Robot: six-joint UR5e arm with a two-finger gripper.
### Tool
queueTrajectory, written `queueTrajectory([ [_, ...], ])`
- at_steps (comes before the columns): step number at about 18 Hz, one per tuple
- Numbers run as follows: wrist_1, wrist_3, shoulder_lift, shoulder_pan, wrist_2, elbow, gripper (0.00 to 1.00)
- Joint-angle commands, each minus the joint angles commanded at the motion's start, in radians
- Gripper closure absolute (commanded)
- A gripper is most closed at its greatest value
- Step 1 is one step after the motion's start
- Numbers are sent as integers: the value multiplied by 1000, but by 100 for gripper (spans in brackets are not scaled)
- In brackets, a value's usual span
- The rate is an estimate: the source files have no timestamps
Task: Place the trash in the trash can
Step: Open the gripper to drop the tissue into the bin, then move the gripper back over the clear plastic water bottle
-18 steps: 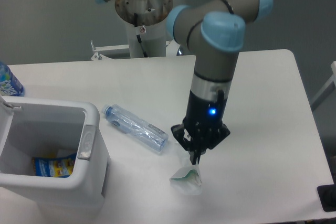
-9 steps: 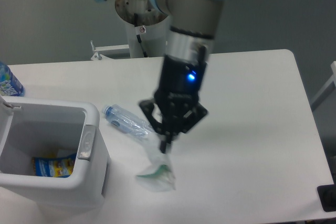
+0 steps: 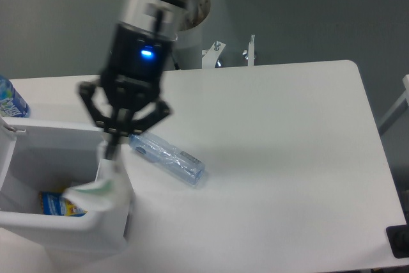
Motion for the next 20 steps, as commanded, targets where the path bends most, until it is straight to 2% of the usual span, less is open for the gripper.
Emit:
queueTrajectory([
  [1,2,2,0,-11,2,-12,95],
  [4,2,2,2,-40,5,-37,79],
  [5,2,3,2,-40,6,-40,59],
  [6,2,6,2,-40,6,-40,34],
  [7,2,12,0,-40,6,-38,22],
  [10,3,17,-8,-40,9,-38,2],
  [15,5,17,-29,-25,14,0,0],
  [20,2,5,-80,136,9,-22,0],
])
